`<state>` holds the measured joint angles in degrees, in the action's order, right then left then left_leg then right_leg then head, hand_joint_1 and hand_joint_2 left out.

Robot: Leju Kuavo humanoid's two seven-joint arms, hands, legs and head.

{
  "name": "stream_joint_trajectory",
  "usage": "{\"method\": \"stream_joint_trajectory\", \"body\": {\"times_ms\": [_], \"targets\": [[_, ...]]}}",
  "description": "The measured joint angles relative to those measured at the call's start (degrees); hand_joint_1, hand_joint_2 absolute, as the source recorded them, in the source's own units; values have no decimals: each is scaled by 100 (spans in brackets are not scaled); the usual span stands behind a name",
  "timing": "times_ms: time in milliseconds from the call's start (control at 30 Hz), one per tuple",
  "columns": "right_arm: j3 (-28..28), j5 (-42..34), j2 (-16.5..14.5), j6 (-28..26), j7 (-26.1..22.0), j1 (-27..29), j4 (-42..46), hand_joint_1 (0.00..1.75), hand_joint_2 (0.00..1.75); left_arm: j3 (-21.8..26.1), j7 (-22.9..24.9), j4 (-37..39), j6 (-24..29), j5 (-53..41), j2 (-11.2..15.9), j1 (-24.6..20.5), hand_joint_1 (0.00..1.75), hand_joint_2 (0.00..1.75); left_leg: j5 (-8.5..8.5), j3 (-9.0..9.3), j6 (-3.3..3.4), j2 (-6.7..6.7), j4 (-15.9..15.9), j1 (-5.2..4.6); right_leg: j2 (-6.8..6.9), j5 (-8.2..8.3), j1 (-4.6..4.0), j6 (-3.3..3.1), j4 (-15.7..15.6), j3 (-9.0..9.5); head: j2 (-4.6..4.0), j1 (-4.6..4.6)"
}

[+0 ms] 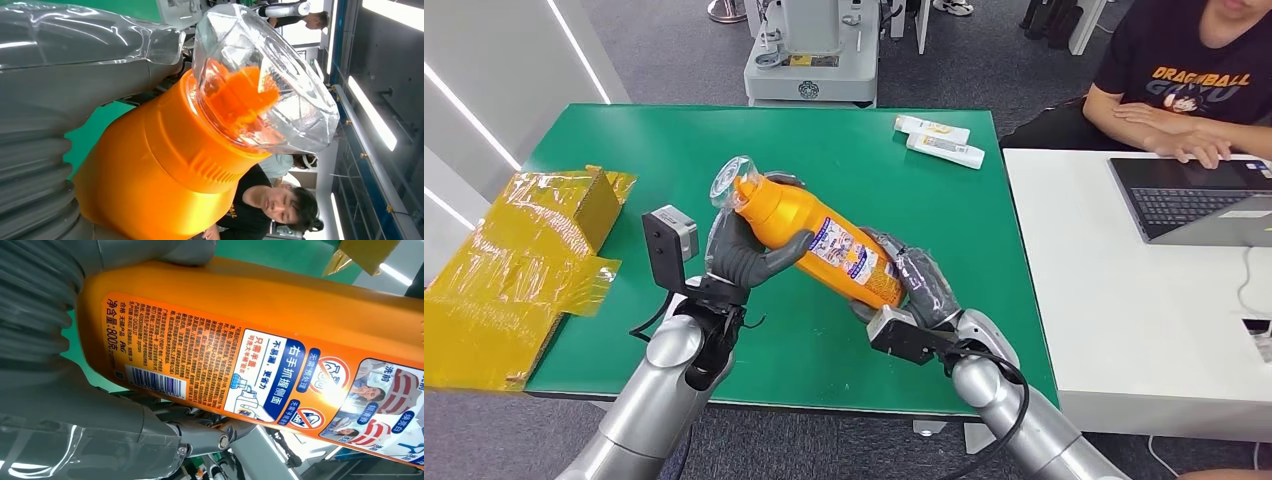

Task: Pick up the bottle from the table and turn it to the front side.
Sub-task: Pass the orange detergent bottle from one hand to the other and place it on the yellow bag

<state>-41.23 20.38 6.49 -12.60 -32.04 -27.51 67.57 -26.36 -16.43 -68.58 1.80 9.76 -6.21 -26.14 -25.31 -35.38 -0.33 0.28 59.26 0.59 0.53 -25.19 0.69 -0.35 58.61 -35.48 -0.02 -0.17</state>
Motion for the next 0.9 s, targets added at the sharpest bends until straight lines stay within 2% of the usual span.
{"method": "stream_joint_trajectory", "body": {"times_ms": [67,133,433,633,900], "targets": [[-1,4,0,-10,1,1,-1,21,175,0,-10,10,13,24,2,-1,175,175,0,0,0,0,0,0,0,0,0,0,0,0,0,0],[-1,15,0,-26,3,-1,-2,0,175,0,-14,18,31,39,5,-3,175,175,0,0,0,0,0,0,0,0,0,0,0,0,0,-1],[27,55,0,-188,94,-13,24,0,175,0,-46,45,151,99,30,-15,175,175,0,0,0,0,0,0,0,1,0,-1,1,0,0,-2],[110,-122,0,-273,626,37,370,0,175,14,-52,-15,379,-68,46,-2,175,175,0,-1,0,-1,0,1,1,1,0,-1,2,1,0,-2],[332,-378,2,-852,779,254,1118,0,175,59,10,-99,458,-280,140,70,175,175,0,0,0,2,0,0,-2,0,0,0,2,0,0,-1]]}}
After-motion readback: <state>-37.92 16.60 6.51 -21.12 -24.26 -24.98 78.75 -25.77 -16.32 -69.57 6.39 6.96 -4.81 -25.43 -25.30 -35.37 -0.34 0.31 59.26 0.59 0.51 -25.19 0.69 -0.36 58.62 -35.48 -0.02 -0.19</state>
